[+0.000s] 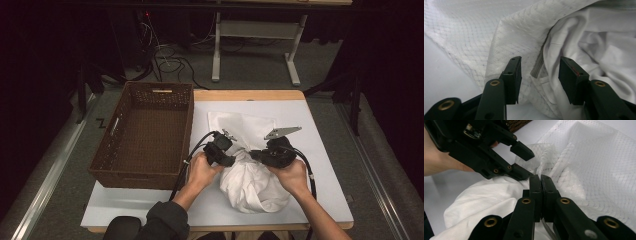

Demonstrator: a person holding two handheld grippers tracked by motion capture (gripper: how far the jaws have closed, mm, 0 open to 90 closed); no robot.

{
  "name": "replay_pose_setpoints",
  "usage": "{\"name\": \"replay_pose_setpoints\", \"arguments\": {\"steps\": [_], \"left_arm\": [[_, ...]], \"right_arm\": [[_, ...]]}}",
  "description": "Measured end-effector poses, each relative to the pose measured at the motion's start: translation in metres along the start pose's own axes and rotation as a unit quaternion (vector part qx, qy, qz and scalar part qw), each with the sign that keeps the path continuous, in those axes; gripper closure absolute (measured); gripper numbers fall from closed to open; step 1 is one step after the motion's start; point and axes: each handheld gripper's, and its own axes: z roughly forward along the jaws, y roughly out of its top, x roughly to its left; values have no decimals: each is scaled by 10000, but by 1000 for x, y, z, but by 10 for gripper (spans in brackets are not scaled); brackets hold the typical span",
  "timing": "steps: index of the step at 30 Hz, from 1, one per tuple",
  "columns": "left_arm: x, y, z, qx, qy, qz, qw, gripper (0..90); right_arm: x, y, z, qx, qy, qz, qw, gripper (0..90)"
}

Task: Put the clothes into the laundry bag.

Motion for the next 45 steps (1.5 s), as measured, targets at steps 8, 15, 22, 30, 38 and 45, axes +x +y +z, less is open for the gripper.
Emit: {"name": "replay_pose_setpoints", "arguments": {"steps": [8,15,22,30,38,45], "left_arm": [[-2,1,7,-10,-279,62,9996,861],[-22,4,-18,-489,-299,693,9960,896],[-40,14,-25,-744,-433,1106,9901,896],[-23,19,1,-659,-35,520,9965,890],[-18,15,-7,-544,12,399,9977,616],[-17,-2,-46,-675,-120,350,9970,456]], "right_arm": [[-1,0,0,-15,-10,-4,10000,900],[-2,1,0,-86,-10,47,10000,900],[3,9,-1,-143,123,-58,9998,900],[10,0,-5,-81,196,-153,9997,900],[0,-9,-7,-6,124,-13,9999,900],[1,-8,-6,51,-19,-87,9999,900]]}}
